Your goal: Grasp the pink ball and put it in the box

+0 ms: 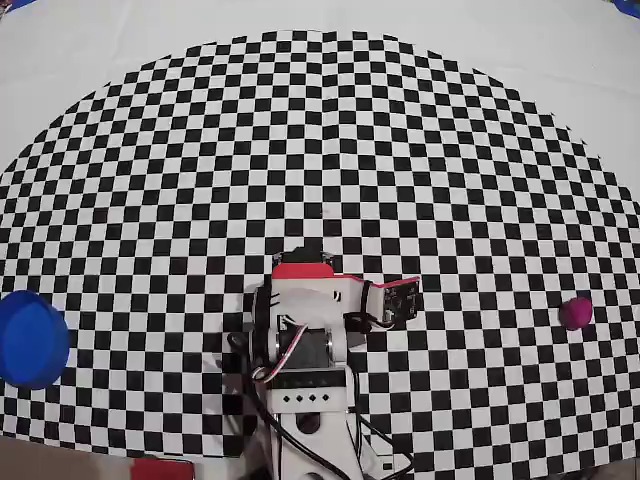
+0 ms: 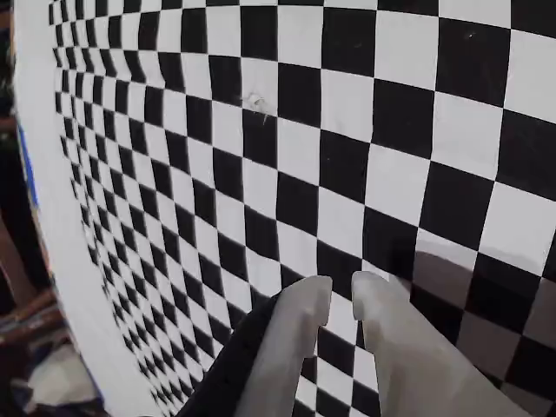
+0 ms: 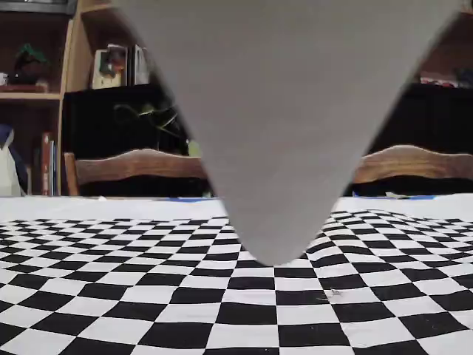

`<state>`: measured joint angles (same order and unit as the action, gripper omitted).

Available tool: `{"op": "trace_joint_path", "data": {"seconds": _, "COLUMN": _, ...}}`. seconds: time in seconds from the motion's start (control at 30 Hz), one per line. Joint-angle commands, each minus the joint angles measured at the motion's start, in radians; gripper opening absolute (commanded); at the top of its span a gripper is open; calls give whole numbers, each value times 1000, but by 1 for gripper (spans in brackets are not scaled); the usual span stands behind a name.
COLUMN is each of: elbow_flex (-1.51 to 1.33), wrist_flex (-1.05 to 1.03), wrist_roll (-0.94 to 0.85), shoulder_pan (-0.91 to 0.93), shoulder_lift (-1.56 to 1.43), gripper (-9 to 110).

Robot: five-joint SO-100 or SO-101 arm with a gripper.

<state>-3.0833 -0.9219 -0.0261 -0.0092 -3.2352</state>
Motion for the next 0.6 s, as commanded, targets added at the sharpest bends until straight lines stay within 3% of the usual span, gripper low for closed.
{"op": "trace_joint_path", "data": {"seconds": 0.0, "elbow_flex": 5, "wrist_flex": -3, "wrist_roll": 3, "shoulder_pan": -8, "shoulder_lift": -17, "gripper": 0}}
{"op": "trace_joint_path", "data": {"seconds": 0.57, "elbow_flex": 5, "wrist_flex": -2, "wrist_roll": -6, "shoulder_pan": -21, "shoulder_lift": -17, "gripper": 0}}
